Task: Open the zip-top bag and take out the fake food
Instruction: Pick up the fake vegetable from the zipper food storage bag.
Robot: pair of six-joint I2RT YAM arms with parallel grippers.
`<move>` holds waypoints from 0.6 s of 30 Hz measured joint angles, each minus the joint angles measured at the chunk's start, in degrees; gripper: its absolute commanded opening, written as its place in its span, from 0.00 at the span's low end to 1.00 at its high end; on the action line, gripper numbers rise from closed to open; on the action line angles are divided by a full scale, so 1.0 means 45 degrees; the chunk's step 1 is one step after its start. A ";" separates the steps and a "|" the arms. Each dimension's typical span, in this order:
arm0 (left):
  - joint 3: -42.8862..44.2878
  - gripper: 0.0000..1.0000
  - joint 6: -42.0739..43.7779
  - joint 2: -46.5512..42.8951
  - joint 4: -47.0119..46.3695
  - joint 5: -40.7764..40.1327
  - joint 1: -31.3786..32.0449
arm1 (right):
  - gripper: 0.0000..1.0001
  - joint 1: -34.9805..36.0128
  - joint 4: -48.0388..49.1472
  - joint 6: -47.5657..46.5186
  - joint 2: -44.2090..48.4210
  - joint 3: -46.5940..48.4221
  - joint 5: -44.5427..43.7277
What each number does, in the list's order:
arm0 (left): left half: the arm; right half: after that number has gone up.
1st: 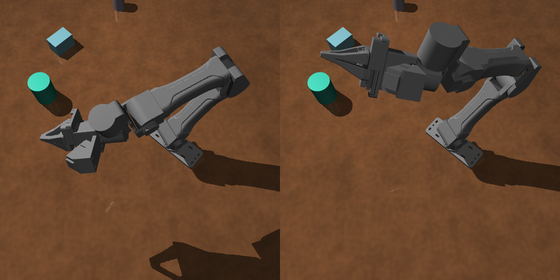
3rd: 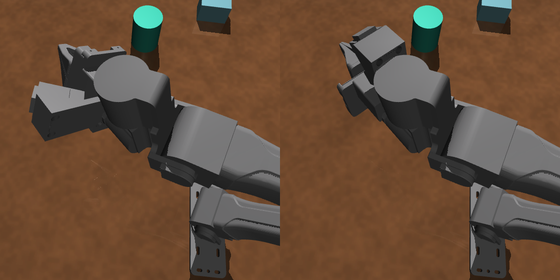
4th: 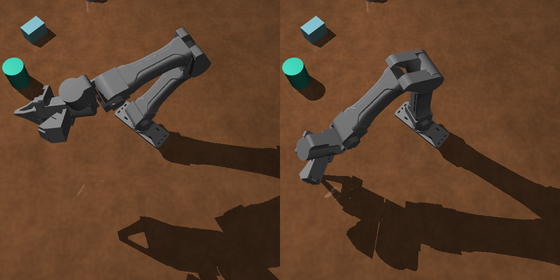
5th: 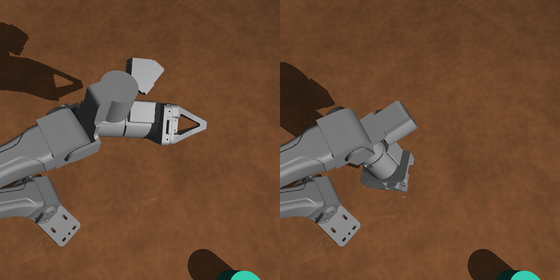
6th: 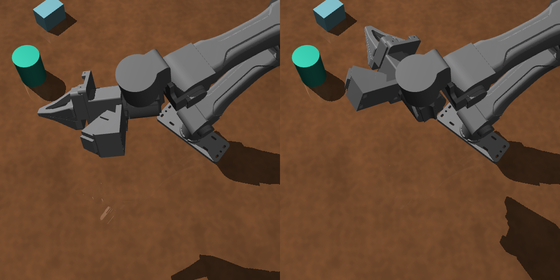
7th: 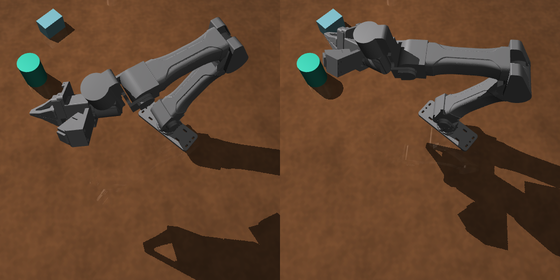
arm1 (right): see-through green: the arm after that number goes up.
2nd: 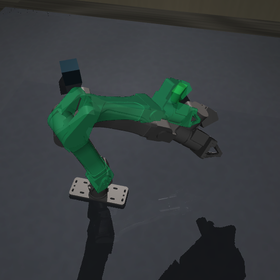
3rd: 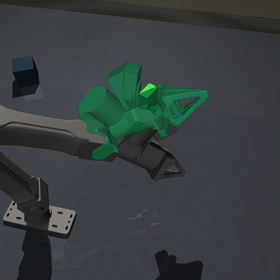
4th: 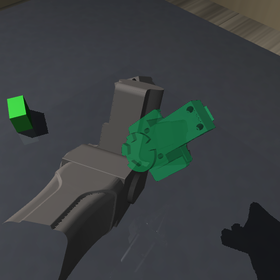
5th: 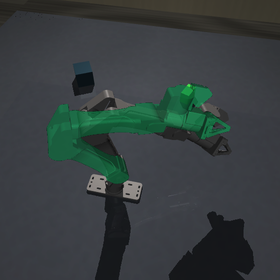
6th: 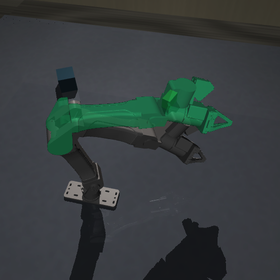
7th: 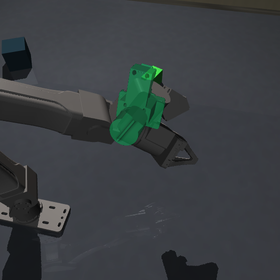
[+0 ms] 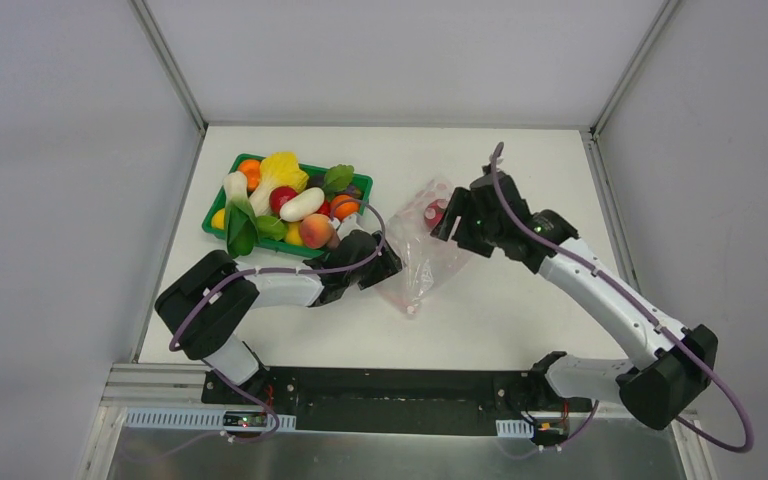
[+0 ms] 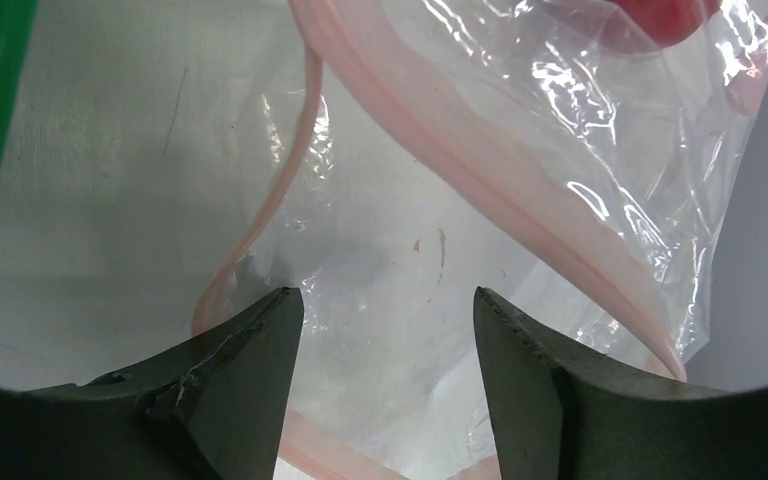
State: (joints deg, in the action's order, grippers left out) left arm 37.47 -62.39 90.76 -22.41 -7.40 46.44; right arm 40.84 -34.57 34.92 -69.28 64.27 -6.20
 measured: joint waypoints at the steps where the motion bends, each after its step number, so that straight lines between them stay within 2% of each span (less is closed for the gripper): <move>1: 0.0000 0.65 0.0029 0.0000 -0.0010 0.0044 0.0000 | 0.70 -0.0559 -0.0204 -0.0447 -0.0117 0.0296 0.0068; 5: 0.0000 0.66 0.0136 0.0000 -0.0029 0.0253 0.0000 | 0.72 -0.2827 -0.0573 -0.2011 -0.0879 0.1268 0.0398; 10: 0.0000 0.66 0.0379 0.0000 -0.0087 0.0520 -0.0005 | 0.75 -0.5255 -0.0053 -0.3478 -0.2856 0.2108 0.1593; 18: 0.0000 0.68 0.0874 0.0000 -0.0223 0.0656 0.0000 | 0.78 -0.6878 0.1705 -0.4333 -0.6834 0.2647 0.3672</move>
State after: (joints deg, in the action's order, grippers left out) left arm 37.47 -58.46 90.76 -23.42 -4.45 46.44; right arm 9.89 -26.89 15.42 -100.03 76.18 10.33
